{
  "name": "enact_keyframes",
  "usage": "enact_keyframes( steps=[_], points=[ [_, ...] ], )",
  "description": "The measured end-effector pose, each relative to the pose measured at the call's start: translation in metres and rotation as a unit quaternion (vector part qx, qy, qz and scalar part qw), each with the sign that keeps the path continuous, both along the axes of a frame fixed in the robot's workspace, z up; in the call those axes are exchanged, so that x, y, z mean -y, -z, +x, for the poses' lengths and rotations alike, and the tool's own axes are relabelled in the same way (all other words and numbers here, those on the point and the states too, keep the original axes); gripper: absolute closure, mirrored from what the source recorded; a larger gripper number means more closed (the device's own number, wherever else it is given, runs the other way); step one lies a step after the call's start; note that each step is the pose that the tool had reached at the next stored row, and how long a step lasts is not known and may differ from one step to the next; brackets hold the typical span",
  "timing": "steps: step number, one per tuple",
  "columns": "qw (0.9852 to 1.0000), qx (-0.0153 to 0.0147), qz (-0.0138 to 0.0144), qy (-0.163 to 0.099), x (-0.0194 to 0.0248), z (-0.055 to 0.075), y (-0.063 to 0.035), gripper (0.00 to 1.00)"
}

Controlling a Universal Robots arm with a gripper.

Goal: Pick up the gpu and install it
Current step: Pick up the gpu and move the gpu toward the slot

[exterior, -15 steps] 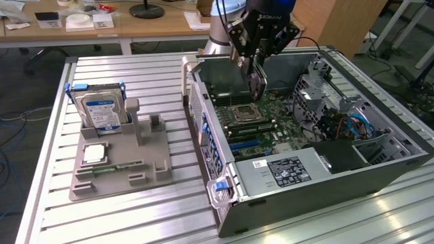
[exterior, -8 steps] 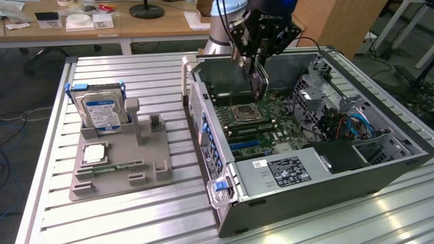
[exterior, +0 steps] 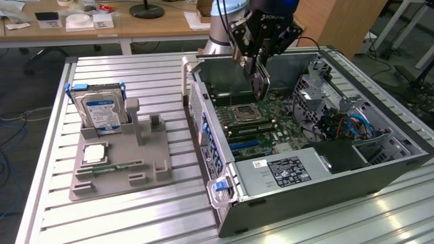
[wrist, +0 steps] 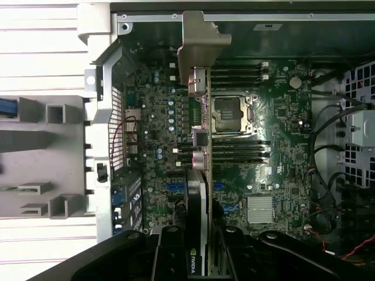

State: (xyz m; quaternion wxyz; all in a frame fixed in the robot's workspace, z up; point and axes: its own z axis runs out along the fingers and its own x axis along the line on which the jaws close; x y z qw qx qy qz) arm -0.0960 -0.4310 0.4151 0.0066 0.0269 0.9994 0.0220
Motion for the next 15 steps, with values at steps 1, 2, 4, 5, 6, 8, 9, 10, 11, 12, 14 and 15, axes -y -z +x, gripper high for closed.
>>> enact_keyframes(
  steps=[1,2,4,5,6,8,9,10,11,12,14,15],
  points=[
    [1.0000,0.0000,0.0000,0.000,0.0000,0.0003,0.0000,0.73],
    [1.0000,0.0000,0.0000,0.000,0.0000,0.0006,0.0000,0.73],
    [1.0000,0.0000,0.0000,0.000,0.0000,0.0014,0.0000,0.73],
    [1.0000,0.0000,0.0000,0.000,0.0000,0.0019,0.0000,0.73],
    [1.0000,0.0000,0.0000,0.000,0.0000,0.0023,0.0000,0.73],
    [1.0000,0.0000,0.0000,0.000,0.0000,0.0034,0.0000,0.73],
    [1.0000,0.0000,0.0000,0.000,0.0000,0.0041,0.0000,0.73],
    [1.0000,0.0000,0.0000,0.000,0.0000,0.0047,0.0000,0.73],
    [1.0000,0.0000,0.0000,0.000,0.0000,0.0054,0.0000,0.73],
    [1.0000,0.0000,0.0000,0.000,0.0000,0.0060,0.0000,0.73],
    [1.0000,0.0000,0.0000,0.000,0.0000,0.0071,0.0000,0.73],
    [1.0000,0.0000,0.0000,0.000,0.0000,0.0077,0.0000,0.73]
  ],
)
